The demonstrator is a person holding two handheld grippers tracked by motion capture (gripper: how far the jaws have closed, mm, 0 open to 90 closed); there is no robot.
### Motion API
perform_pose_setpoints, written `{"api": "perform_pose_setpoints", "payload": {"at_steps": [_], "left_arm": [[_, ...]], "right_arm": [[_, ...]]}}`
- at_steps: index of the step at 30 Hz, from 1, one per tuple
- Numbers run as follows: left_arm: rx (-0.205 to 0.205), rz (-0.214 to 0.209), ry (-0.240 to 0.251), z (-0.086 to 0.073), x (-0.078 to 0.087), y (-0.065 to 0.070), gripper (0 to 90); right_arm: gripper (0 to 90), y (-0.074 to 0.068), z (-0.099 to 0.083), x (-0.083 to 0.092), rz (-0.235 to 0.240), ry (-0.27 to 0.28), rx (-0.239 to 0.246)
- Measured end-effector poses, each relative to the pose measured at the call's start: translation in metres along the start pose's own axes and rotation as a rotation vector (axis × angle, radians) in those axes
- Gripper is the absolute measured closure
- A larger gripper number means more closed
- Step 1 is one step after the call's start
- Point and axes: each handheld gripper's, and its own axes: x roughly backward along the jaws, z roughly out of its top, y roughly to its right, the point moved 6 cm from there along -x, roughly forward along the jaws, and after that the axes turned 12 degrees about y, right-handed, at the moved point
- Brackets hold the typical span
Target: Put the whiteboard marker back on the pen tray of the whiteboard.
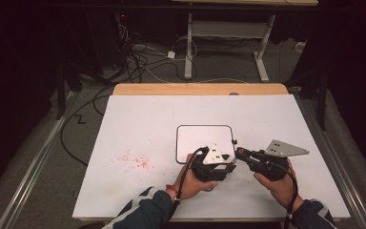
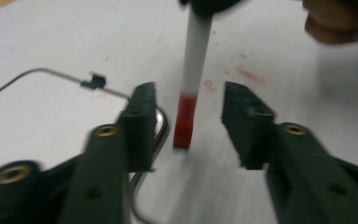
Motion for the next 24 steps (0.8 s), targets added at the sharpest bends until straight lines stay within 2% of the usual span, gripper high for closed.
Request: {"api": "perform_pose_setpoints", "payload": {"at_steps": [2, 4, 5, 9, 10, 12, 14, 16, 18, 21, 24], "left_arm": [[-0.028, 0.043, 0.003, 0.001, 0.021, -0.008, 34.8], [-0.071, 0.075, 0.007, 0.000, 0.045, -0.015, 29.7], [-0.087, 0.106, 0.003, -0.002, 0.056, -0.020, 27.1], [-0.092, 0.215, -0.024, -0.017, 0.097, -0.042, 23.7], [-0.082, 0.239, -0.033, -0.022, 0.107, -0.046, 23.6], [-0.095, 0.307, -0.066, -0.030, 0.124, -0.054, 23.2], [-0.075, 0.355, -0.063, -0.038, 0.140, -0.060, 22.4], [-0.048, 0.392, -0.065, -0.045, 0.152, -0.066, 22.5], [-0.016, 0.406, -0.065, -0.051, 0.161, -0.070, 22.5], [0.006, 0.423, -0.079, -0.057, 0.168, -0.073, 22.5], [0.021, 0.428, -0.076, -0.058, 0.169, -0.075, 22.5]], "right_arm": [[80.9, 0.009, 0.002, -0.001, -0.013, -0.039, -0.042], [80.9, 0.017, 0.000, -0.006, -0.024, -0.082, -0.060], [80.9, 0.022, -0.002, -0.009, -0.040, -0.099, -0.060], [80.8, 0.039, -0.003, -0.021, -0.039, -0.138, -0.150], [80.8, 0.042, -0.002, -0.024, -0.039, -0.150, -0.155], [80.8, 0.048, -0.001, -0.031, -0.057, -0.171, -0.159], [80.5, 0.055, -0.001, -0.040, -0.078, -0.185, -0.174], [80.0, 0.062, -0.005, -0.048, -0.083, -0.186, -0.211], [79.0, 0.070, -0.009, -0.056, -0.093, -0.184, -0.248], [77.8, 0.081, -0.017, -0.066, -0.104, -0.189, -0.288], [76.3, 0.090, -0.024, -0.074, -0.128, -0.206, -0.303]]}}
